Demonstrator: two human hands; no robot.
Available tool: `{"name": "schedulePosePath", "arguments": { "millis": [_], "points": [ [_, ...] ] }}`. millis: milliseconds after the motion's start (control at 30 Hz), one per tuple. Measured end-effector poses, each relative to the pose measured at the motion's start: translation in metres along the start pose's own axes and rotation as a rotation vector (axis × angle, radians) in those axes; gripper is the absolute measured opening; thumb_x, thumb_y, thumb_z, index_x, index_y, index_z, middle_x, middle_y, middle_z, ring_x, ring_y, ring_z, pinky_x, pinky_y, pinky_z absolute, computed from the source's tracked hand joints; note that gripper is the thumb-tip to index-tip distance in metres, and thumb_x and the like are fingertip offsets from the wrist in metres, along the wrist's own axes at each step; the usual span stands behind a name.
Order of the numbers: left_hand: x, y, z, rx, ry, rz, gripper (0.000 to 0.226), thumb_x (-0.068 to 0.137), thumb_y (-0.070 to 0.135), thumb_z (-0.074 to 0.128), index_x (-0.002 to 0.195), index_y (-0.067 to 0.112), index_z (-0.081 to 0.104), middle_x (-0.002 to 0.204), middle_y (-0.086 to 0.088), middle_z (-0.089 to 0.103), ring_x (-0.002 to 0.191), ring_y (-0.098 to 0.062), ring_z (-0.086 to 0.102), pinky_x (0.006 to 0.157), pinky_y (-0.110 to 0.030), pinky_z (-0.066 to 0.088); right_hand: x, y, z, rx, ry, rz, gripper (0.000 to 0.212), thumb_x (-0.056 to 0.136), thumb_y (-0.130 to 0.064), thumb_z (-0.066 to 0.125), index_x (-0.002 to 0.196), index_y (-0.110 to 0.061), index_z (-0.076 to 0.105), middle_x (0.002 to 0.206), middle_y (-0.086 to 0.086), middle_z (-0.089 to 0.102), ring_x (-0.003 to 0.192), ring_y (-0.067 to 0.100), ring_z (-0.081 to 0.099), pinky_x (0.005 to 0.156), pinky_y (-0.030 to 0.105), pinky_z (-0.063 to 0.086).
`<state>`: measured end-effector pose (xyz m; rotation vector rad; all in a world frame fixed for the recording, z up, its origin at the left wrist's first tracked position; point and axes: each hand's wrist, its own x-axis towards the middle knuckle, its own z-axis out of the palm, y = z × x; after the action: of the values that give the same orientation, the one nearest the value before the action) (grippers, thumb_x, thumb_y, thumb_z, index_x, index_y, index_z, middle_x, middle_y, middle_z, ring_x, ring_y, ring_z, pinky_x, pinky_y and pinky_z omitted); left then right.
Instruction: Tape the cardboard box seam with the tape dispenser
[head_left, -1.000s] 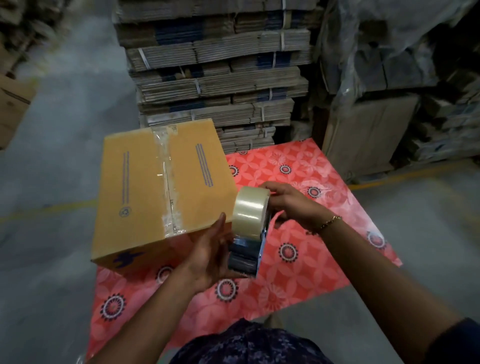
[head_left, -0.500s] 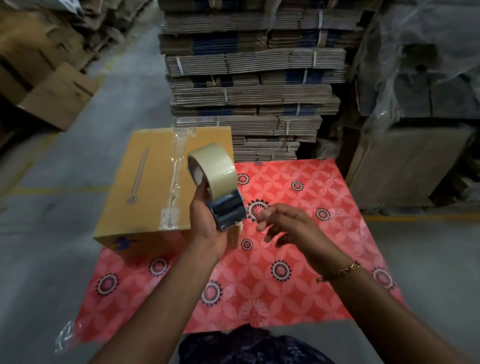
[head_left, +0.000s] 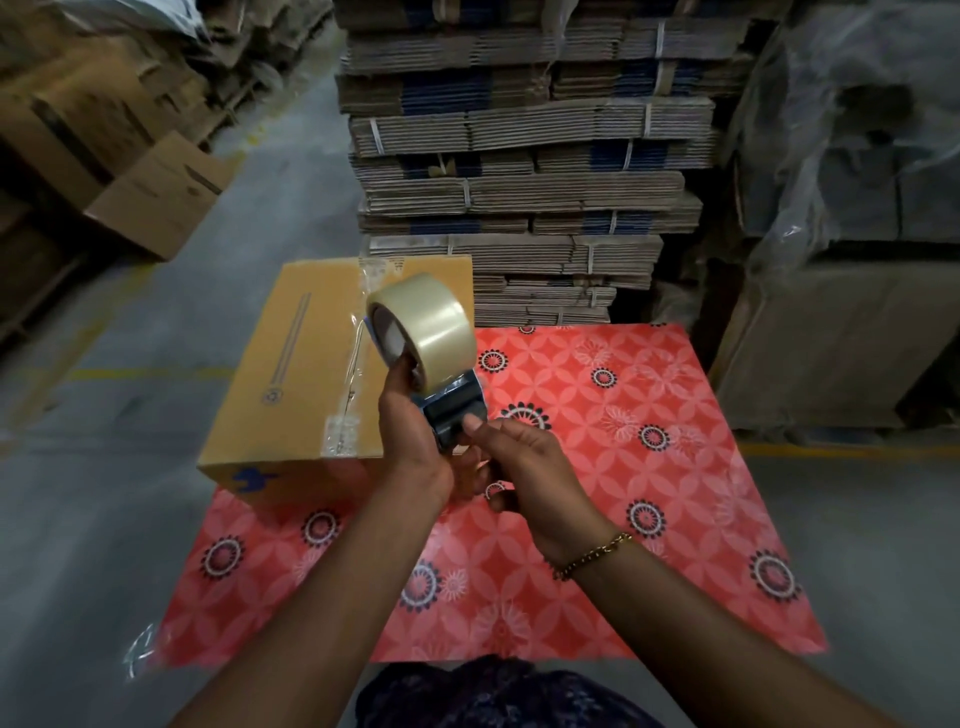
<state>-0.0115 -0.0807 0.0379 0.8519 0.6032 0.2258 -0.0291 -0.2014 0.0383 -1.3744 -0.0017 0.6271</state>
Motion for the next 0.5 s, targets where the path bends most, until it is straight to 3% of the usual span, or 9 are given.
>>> {"name": "schedulePosePath", "arguments": {
  "millis": [100, 300, 367, 433, 500],
  "points": [
    [0.004, 0.002, -0.004, 0.017, 0.014, 0.025, 0.055, 0.096, 0.048, 0.046, 0.121, 0.003, 0.067, 0.085, -0.010, 0.070, 0.068, -0.026, 0.068, 0.062, -0.032, 0.052, 0.003, 0.005, 0.004, 0.008, 0.014, -0.028, 0.017, 0.092, -0.026, 0.070, 0.083, -0.012, 0.067, 0.065, -0.002, 0.067, 0.053, 0.012, 0.052, 0.045, 0.021, 0.034],
    [0.018, 0.010, -0.016, 0.036, -0.015, -0.017, 0.055, 0.095, 0.053, 0.047, 0.070, 0.013, 0.075, 0.060, -0.007, 0.066, 0.055, -0.025, 0.056, 0.055, -0.033, 0.040, 0.007, 0.009, 0.016, 0.034, 0.047, -0.049, 0.030, 0.091, -0.019, 0.069, 0.063, -0.023, 0.060, 0.059, -0.002, 0.063, 0.049, 0.012, 0.052, 0.044, 0.022, 0.031],
    [0.029, 0.013, -0.022, 0.049, -0.081, -0.077, 0.047, 0.088, 0.055, 0.055, 0.073, 0.012, 0.069, 0.062, -0.008, 0.059, 0.053, -0.024, 0.050, 0.050, -0.028, 0.039, 0.010, 0.013, 0.023, 0.045, 0.067, -0.033, 0.034, 0.091, -0.019, 0.069, 0.059, -0.025, 0.060, 0.060, 0.001, 0.061, 0.049, 0.012, 0.051, 0.042, 0.021, 0.030],
    [0.040, 0.013, -0.027, 0.047, -0.175, -0.125, 0.041, 0.072, 0.055, 0.068, 0.072, 0.015, 0.061, 0.066, -0.005, 0.042, 0.058, -0.023, 0.033, 0.045, -0.027, 0.031, 0.010, 0.017, 0.027, 0.060, 0.089, -0.016, 0.032, 0.090, -0.019, 0.070, 0.060, -0.025, 0.060, 0.061, 0.002, 0.060, 0.048, 0.012, 0.050, 0.041, 0.020, 0.029],
    [0.047, 0.017, -0.033, 0.079, -0.209, -0.163, 0.041, 0.067, 0.052, 0.074, 0.075, 0.016, 0.057, 0.071, -0.006, 0.040, 0.060, -0.024, 0.032, 0.043, -0.028, 0.031, 0.011, 0.021, 0.033, 0.074, 0.115, -0.002, 0.030, 0.090, -0.020, 0.071, 0.062, -0.024, 0.060, 0.062, 0.003, 0.059, 0.048, 0.012, 0.049, 0.042, 0.020, 0.028]
  ]
}}
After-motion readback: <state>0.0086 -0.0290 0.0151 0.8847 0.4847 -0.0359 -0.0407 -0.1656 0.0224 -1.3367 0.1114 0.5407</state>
